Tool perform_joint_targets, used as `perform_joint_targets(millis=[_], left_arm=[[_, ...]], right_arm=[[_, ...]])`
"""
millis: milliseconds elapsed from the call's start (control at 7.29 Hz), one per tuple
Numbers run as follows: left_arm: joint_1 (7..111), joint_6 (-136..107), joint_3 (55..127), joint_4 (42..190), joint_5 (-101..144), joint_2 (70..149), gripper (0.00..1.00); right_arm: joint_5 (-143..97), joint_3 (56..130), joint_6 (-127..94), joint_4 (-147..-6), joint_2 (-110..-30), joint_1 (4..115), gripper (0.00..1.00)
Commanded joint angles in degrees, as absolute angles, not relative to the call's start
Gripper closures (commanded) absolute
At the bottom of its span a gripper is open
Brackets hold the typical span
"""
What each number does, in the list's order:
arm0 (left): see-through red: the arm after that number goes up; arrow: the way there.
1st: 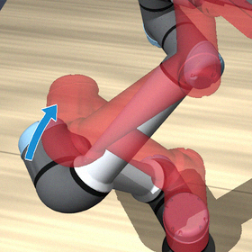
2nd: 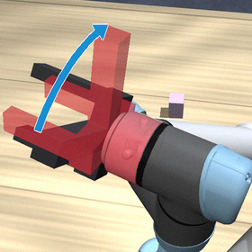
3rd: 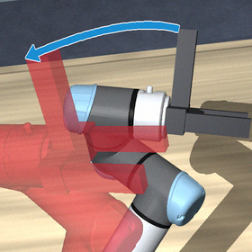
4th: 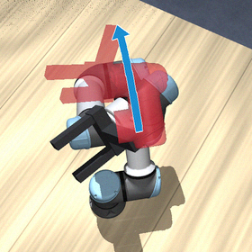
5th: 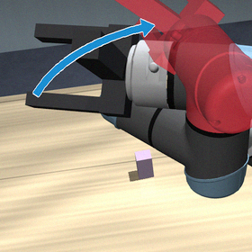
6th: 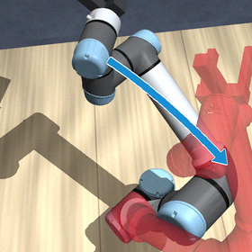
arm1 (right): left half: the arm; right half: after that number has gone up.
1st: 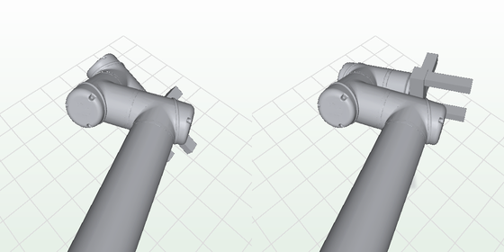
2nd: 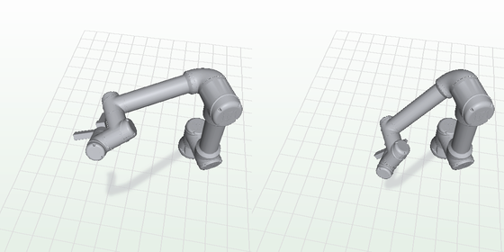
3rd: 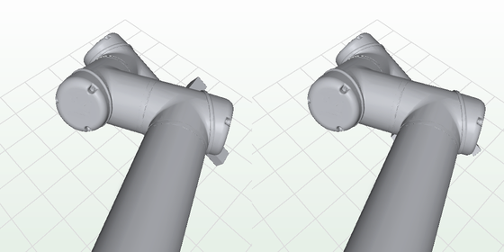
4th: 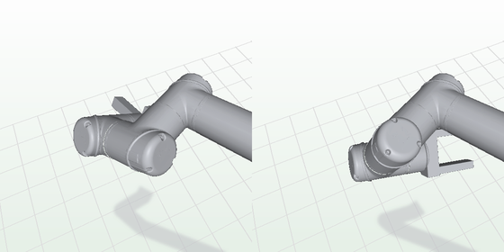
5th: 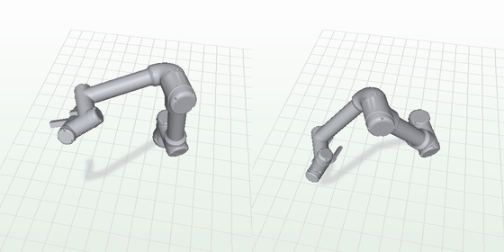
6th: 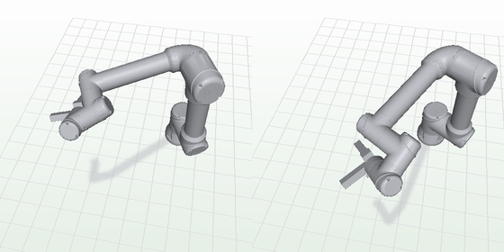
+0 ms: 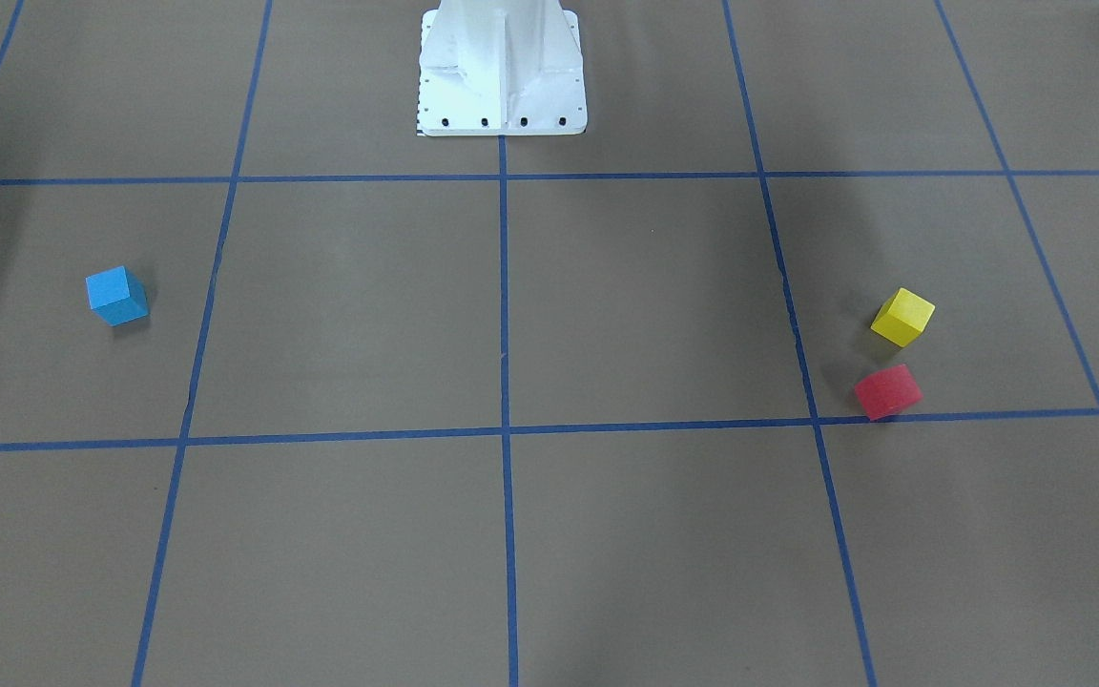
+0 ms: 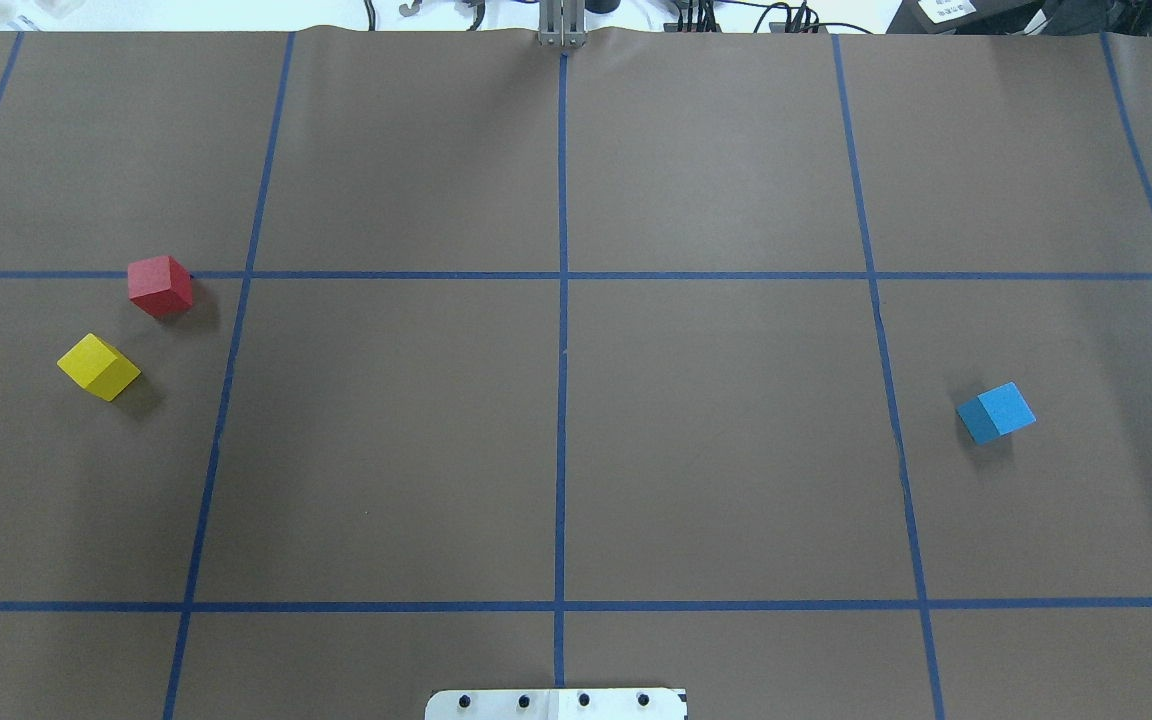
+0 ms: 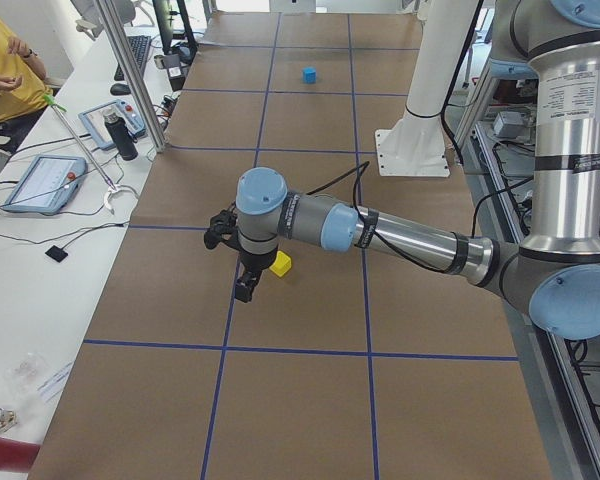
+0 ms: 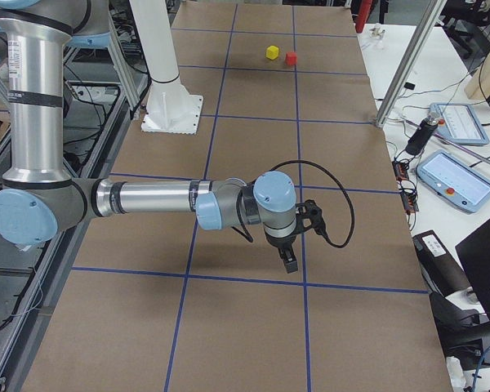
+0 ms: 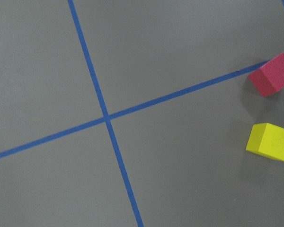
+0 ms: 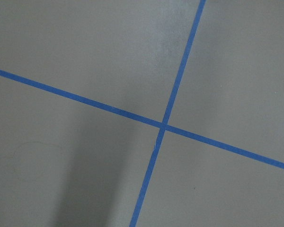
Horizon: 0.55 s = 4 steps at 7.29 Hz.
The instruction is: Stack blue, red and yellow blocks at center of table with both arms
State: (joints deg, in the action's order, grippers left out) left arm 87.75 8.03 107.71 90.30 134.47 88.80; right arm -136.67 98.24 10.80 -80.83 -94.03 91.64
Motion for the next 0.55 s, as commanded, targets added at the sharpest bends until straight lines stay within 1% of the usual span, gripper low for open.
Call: perform_joint_targets(millis=[0, 137, 274, 412], left_arm=[[87.80, 7.91, 107.49, 91.05, 133.95, 91.14, 0.00], [87.80, 7.91, 107.49, 91.05, 133.95, 91.14, 0.00], [87.80, 7.91, 107.49, 91.05, 133.95, 91.14, 0.00], [87.80, 7.91, 107.40, 91.05, 133.95, 91.14, 0.00]], right_arm=[[-139.73, 99.31, 9.50, -77.80, -93.69, 89.49, 0.00], [-140.01, 99.32, 8.19, -72.65, -91.26, 84.86, 0.00], [-140.71, 99.66, 2.08, -69.55, -90.97, 80.46, 0.01], [-140.19, 100.45, -11.20, -63.61, -90.97, 75.81, 0.00]])
